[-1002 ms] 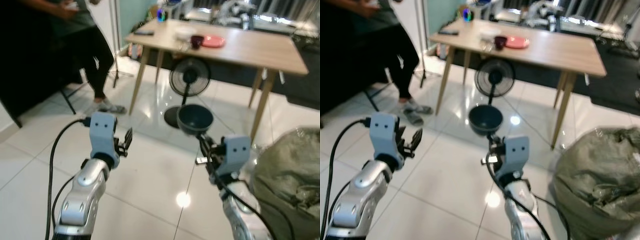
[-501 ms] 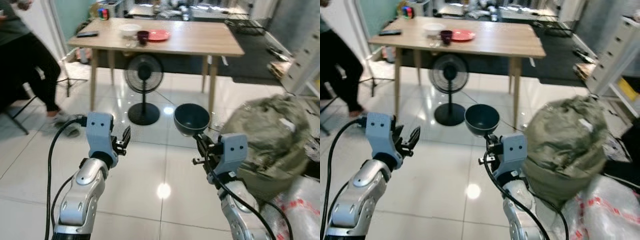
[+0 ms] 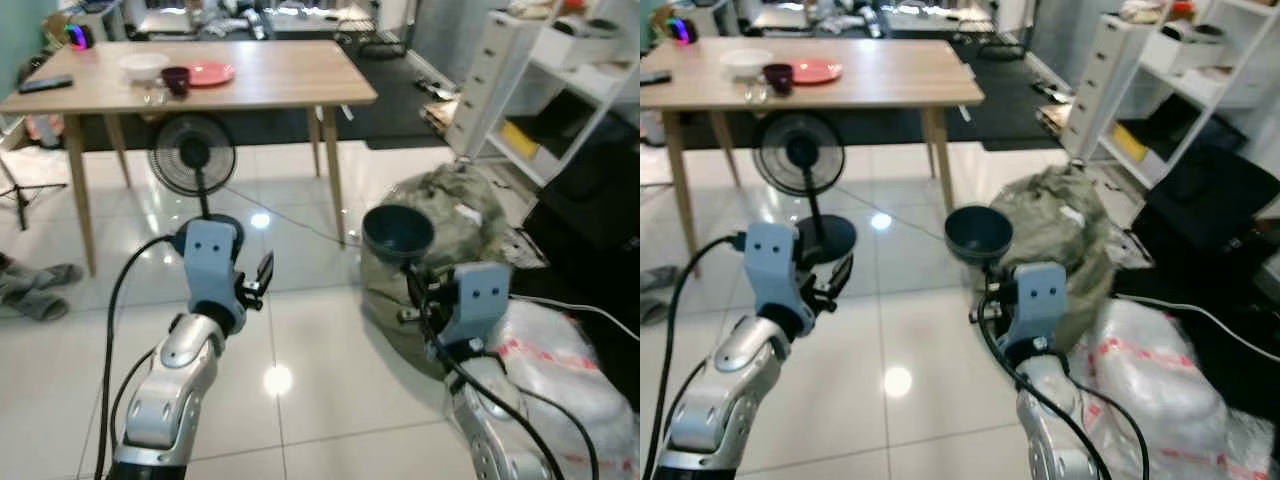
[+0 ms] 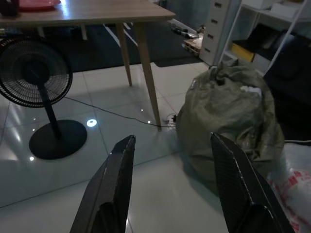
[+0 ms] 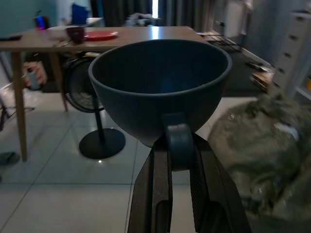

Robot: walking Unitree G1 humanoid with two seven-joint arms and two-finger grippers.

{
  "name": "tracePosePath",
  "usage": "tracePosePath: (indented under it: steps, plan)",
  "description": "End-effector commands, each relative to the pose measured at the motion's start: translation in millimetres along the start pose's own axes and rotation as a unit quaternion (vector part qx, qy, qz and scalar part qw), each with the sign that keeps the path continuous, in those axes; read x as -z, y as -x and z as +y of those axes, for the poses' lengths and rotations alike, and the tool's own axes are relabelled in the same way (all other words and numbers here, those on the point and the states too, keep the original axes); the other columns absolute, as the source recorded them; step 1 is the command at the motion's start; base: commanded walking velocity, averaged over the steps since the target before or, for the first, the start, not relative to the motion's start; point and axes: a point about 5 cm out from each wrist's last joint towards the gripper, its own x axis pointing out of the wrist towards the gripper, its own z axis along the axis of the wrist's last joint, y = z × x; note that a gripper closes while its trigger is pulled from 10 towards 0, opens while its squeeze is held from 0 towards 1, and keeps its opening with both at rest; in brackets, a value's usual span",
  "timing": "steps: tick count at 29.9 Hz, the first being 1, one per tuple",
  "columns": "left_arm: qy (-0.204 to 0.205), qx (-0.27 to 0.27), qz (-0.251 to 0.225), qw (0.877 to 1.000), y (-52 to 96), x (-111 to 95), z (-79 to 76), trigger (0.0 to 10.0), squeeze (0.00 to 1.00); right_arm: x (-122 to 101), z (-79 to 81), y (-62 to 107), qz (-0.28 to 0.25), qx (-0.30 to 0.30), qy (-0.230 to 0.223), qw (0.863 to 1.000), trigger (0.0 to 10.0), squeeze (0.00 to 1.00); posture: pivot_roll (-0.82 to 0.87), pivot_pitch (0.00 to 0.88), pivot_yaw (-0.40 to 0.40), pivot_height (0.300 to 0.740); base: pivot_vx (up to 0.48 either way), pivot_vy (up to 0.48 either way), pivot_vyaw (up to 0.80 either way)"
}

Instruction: Setting the table

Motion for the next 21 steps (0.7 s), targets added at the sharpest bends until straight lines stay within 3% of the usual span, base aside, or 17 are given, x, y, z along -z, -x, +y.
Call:
tracePosePath:
  steps: [1,21]
  plan:
    - [-0.019,-0.013,0.0,1.0,-0.4,2.9,2.2,10.0,0.0,1.5,0.5,0.7,0.002,-0.004,0.004,1.0,10.0,0.0,-0.05,0.0,0.06,0.74,0.48,0.0,0.0]
    - [-0.025,-0.013,-0.003,1.0,-1.3,3.6,0.4,10.0,0.0,0.9,2.1,0.8,-0.003,-0.006,0.002,1.0,10.0,0.0,-0.05,0.0,0.062,0.74,0.48,0.0,0.0]
